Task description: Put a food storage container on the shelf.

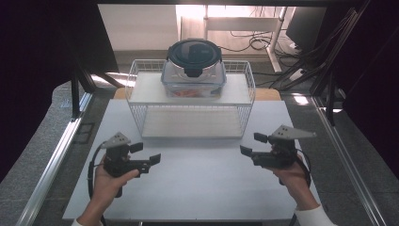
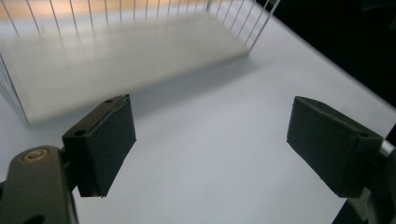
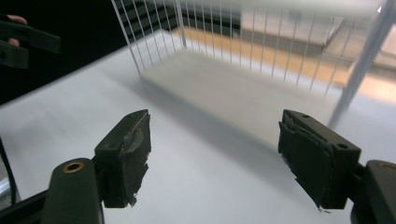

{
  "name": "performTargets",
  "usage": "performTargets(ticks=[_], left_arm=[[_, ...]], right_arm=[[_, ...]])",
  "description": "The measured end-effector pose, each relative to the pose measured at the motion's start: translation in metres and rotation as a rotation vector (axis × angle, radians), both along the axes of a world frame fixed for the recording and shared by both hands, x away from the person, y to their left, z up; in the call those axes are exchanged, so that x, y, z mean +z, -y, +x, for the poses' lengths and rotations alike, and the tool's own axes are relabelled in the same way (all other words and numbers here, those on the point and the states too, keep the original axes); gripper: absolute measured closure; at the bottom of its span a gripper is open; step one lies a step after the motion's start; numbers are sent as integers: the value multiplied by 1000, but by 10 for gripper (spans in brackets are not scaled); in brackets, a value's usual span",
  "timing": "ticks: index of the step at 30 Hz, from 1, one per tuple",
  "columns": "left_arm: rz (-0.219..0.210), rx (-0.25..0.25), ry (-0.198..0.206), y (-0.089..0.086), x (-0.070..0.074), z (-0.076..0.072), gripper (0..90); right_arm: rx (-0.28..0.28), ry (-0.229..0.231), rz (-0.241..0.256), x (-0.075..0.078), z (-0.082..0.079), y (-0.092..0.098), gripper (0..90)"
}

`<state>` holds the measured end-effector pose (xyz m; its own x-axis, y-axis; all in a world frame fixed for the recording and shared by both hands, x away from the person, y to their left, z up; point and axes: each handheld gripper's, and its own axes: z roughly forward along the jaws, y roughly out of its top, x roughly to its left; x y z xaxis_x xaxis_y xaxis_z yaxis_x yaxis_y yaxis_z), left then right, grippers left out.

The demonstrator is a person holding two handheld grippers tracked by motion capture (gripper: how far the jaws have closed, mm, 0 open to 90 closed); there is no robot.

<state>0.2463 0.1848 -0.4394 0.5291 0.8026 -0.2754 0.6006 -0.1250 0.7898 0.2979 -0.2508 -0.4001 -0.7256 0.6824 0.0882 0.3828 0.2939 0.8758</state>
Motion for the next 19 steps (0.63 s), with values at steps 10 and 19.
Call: performTargets(ticks=[10,19], left_arm=[[65,31,-33,3,-24,4,153],[78,68,-19,0,-29,5,154]], right_arm=[[-24,-84,-53,-51,-7,11,269],[-74,14,-75,-52,-12,19,215]])
